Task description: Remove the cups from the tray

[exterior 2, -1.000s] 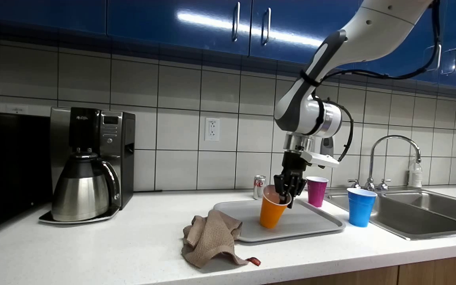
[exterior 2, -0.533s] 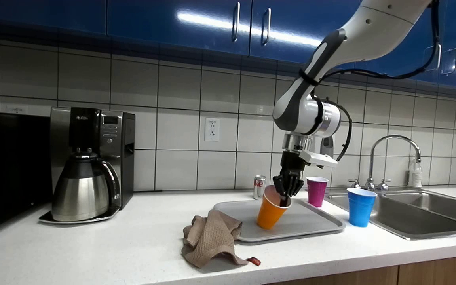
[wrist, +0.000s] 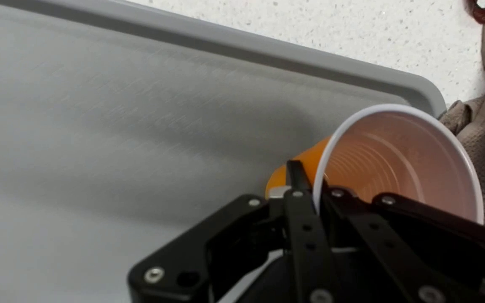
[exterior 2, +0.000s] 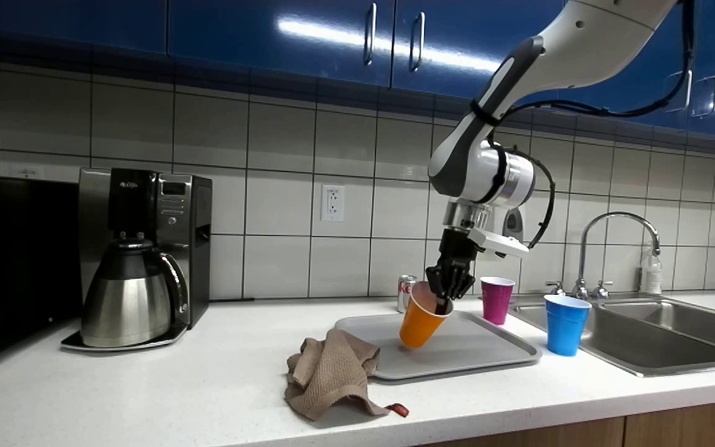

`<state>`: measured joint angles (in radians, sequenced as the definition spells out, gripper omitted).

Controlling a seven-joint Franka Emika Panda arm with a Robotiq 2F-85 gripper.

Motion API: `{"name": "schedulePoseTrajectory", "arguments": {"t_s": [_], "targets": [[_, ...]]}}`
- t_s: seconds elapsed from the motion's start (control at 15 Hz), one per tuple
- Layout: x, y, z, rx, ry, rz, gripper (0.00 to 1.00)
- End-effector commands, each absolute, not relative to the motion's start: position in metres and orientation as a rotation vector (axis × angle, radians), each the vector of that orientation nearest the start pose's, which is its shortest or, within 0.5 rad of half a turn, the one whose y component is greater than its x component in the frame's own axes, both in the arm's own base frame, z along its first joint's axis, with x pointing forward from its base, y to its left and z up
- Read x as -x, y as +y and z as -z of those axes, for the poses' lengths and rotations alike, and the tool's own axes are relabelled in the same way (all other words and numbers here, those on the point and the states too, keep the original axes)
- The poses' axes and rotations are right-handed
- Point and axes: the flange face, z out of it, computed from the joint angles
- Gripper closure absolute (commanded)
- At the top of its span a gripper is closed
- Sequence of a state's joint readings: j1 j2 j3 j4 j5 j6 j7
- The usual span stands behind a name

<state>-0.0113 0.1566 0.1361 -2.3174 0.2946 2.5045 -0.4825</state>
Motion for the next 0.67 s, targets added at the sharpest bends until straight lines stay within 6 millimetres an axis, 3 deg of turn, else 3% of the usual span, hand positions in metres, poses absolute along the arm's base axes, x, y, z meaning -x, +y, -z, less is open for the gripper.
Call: {"name": "schedulePoseTrajectory", "arguments": {"t_s": [0.0, 0.6], "targets": [[-0.517, 0.054, -0.306, 2.868, -0.539, 0.106, 0.99], [-0.499, 0.019, -0.343, 2.868, -0.468, -0.022, 0.99]]}}
